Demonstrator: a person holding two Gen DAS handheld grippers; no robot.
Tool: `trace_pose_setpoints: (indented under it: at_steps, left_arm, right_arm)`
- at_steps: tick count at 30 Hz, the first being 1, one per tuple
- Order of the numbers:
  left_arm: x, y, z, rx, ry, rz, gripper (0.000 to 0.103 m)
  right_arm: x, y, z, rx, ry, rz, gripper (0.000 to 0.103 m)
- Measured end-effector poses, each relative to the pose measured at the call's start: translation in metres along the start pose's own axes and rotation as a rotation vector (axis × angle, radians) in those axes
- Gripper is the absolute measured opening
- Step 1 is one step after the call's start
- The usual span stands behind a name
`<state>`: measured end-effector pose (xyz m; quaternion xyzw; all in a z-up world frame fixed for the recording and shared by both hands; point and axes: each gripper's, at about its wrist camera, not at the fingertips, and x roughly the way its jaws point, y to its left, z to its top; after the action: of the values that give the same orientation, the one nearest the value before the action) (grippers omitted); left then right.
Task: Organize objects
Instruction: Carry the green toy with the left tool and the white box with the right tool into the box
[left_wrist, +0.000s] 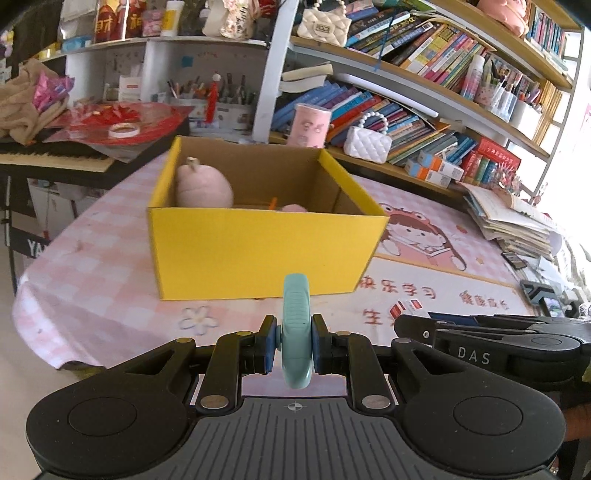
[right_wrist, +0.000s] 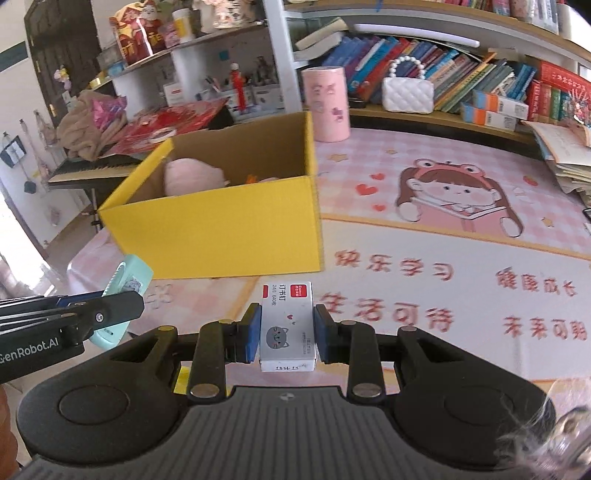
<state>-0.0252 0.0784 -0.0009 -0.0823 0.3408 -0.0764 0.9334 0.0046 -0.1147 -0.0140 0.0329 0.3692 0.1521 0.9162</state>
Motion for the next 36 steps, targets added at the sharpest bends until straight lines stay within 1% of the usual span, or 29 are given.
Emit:
trace_pose_setpoints:
  at_steps: [4,8,18,26,30,36]
  left_arm:
    - [-0.010,0.011,-0.003,0.009,-0.008,0.008,0.017]
    - [-0.015,0.016,-0.003,0.022,-0.015,0.000,0.017]
    - [-0.020,0.024,0.000,0.030,-0.037,-0.037,0.017]
    - [-0.023,0.027,0.003,0.017,-0.058,-0.039,0.017]
    - [-0.023,0.025,0.014,0.012,-0.099,-0.046,0.017]
    - [-0.012,0.023,0.048,0.007,-0.167,-0.023,0.017]
  right_arm:
    - [-0.001,0.019,-0.005,-0.003,-0.007,0.012,0.028]
    - [-0.005,0.030,-0.006,-0.001,-0.023,0.009,0.028]
    - [-0.012,0.041,-0.005,-0.007,-0.037,-0.021,0.028]
    - [-0.012,0.046,-0.001,-0.029,-0.032,-0.024,0.028]
    - [-0.010,0.045,0.010,-0.048,-0.057,-0.035,0.028]
    - [-0.004,0.040,0.043,-0.088,-0.131,-0.028,0.028]
